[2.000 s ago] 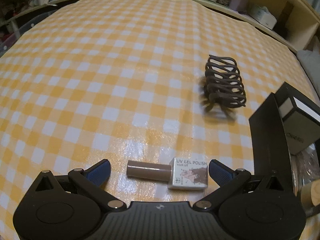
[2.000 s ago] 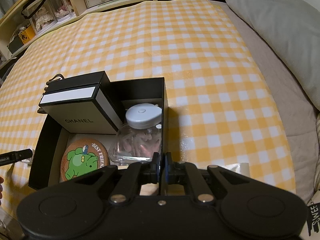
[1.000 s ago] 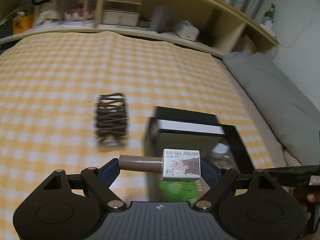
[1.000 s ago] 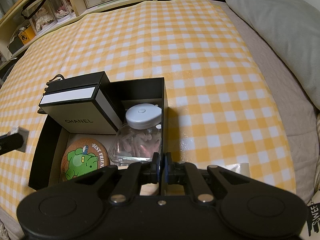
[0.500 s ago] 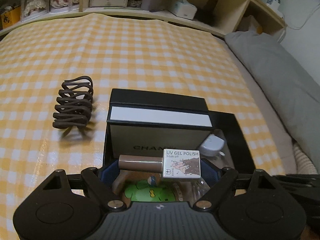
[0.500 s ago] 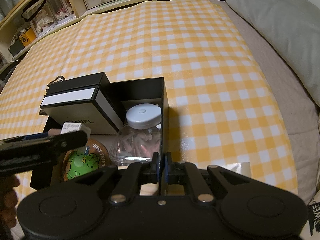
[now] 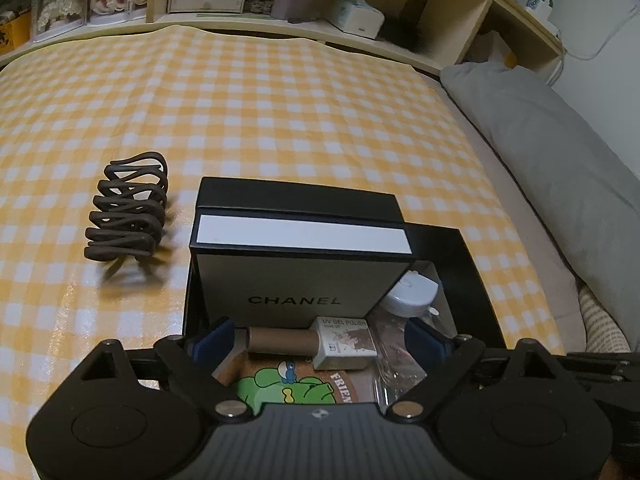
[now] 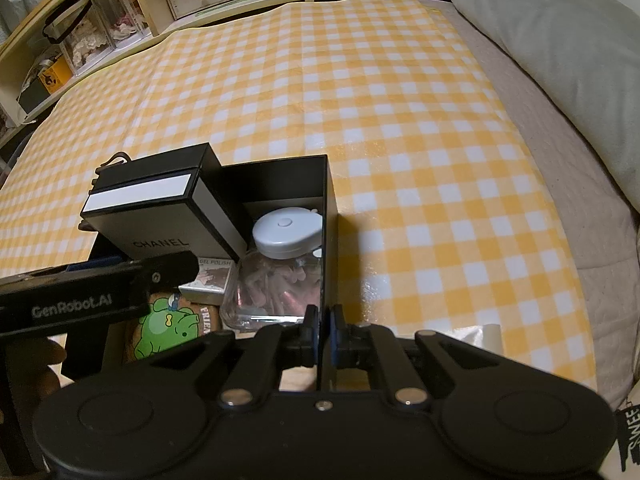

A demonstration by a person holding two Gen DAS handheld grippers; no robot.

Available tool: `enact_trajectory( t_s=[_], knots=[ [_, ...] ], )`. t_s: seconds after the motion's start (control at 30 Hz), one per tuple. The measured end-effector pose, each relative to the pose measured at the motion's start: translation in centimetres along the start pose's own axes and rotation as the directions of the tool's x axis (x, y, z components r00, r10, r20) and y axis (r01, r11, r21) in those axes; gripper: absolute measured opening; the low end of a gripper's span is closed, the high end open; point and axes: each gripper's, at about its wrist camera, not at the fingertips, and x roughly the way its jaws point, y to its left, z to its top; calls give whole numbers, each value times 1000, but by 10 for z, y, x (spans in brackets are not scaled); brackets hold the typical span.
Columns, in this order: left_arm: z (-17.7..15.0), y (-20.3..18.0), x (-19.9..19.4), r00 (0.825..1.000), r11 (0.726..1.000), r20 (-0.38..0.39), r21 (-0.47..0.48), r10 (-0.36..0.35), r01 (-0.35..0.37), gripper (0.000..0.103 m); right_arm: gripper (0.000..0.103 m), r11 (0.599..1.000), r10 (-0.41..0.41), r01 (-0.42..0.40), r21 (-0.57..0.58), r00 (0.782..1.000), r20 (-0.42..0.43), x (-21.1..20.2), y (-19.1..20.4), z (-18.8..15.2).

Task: Organize rigid objects
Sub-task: 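Open the left tool and withdraw it from the tray, then move the left tool to the dark brown spiral hair claw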

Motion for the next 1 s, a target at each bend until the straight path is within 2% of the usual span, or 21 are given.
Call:
enact_trajectory(
  t_s=[0.37, 0.63, 1.0],
  knots=[
    [-3, -9, -24, 1000, 999, -13, 27, -19, 19, 98, 6, 1000, 2, -2, 1, 1000, 0, 0, 0, 0],
    [-9, -15, -51, 1000, 996, -2, 83, -29, 30, 103, 6, 1000, 1, -1, 1, 1000, 0, -1, -1, 0],
    [-20, 7, -88, 999, 991, 39, 135, -4, -1, 103, 6, 1000, 3, -3, 2, 1000, 0, -1, -1, -1]
  ],
)
